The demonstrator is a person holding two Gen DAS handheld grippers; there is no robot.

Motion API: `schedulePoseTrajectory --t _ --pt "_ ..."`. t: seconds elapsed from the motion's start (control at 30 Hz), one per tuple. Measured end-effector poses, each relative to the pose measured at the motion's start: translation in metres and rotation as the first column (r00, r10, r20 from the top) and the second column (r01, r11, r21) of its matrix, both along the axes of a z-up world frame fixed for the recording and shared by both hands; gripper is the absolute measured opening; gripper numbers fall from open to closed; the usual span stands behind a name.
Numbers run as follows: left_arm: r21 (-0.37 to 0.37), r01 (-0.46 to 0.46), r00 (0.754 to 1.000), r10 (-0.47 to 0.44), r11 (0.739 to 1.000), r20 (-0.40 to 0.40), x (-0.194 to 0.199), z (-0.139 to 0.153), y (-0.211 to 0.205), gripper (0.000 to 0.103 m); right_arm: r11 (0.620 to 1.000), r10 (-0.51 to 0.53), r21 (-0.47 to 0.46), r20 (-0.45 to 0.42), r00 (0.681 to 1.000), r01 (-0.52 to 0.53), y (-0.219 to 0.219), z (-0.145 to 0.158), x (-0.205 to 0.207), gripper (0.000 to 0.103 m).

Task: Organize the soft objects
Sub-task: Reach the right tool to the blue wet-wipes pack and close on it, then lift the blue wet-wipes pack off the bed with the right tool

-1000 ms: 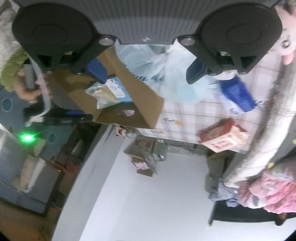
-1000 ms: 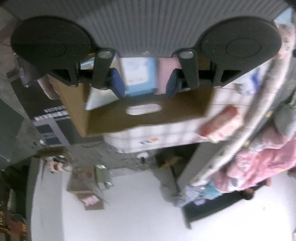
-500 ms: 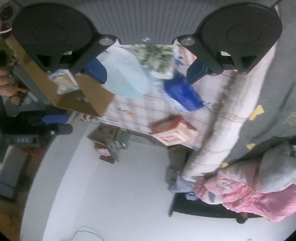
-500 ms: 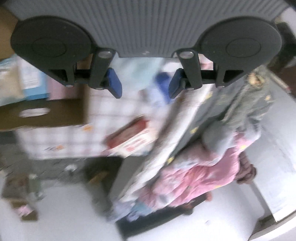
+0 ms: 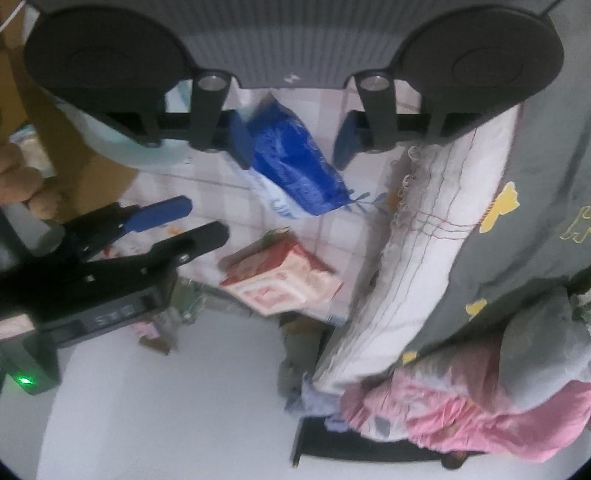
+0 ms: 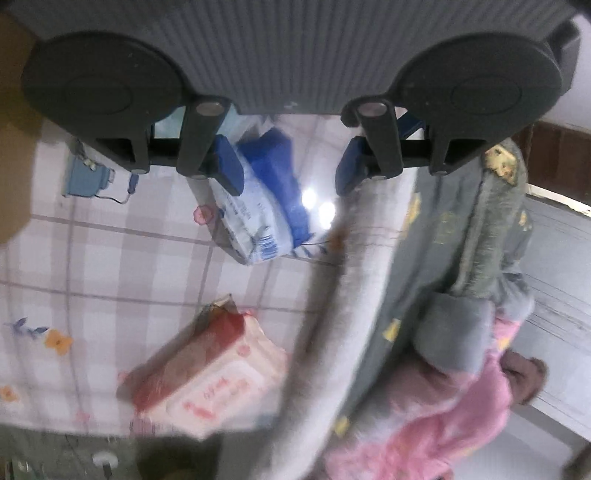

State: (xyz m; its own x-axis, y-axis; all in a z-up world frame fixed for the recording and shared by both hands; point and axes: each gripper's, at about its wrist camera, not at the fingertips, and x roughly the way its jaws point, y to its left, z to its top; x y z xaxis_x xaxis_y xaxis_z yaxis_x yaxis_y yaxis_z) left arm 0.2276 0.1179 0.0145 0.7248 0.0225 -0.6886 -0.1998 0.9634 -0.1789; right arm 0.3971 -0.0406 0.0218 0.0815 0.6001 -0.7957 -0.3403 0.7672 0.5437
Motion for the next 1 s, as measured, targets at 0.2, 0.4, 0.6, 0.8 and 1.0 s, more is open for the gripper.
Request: schedulePoseTrajectory --t 0.2,0.4,0.6,0.8,1.0 --pt "0.016 0.030 0.996 -0.029 0.999 -0.082 0.031 -0.027 0.000 0.018 0.997 -0.041 -0.072 -0.081 0.996 0.035 0.020 -0.055 0.040 0.053" --pt "0.030 0.025 0.991 -0.020 0.999 -0.133 0.041 -0.046 0.001 0.011 0.998 -0.055 -0.014 -0.205 0.977 0.054 0.018 -0.086 0.055 0.053" --pt "0.033 -0.003 0.986 0.009 0.999 -0.169 0.044 -0.056 0.007 0.009 1.000 0.015 0.020 -0.214 0.977 -0.011 0.027 -0.090 0.052 0.045" --pt "0.052 -0.014 0.982 0.023 0.999 -0.187 0.048 -0.059 0.008 0.006 0.994 0.098 -0.033 -0.070 0.993 -0.101 0.043 -0.073 0.034 0.031" --pt "0.007 -0.028 0.983 0.029 1.000 -0.183 0.041 -0.057 0.016 0.013 0.989 0.119 -0.095 0.031 0.992 -0.116 0.047 -0.050 0.025 0.027"
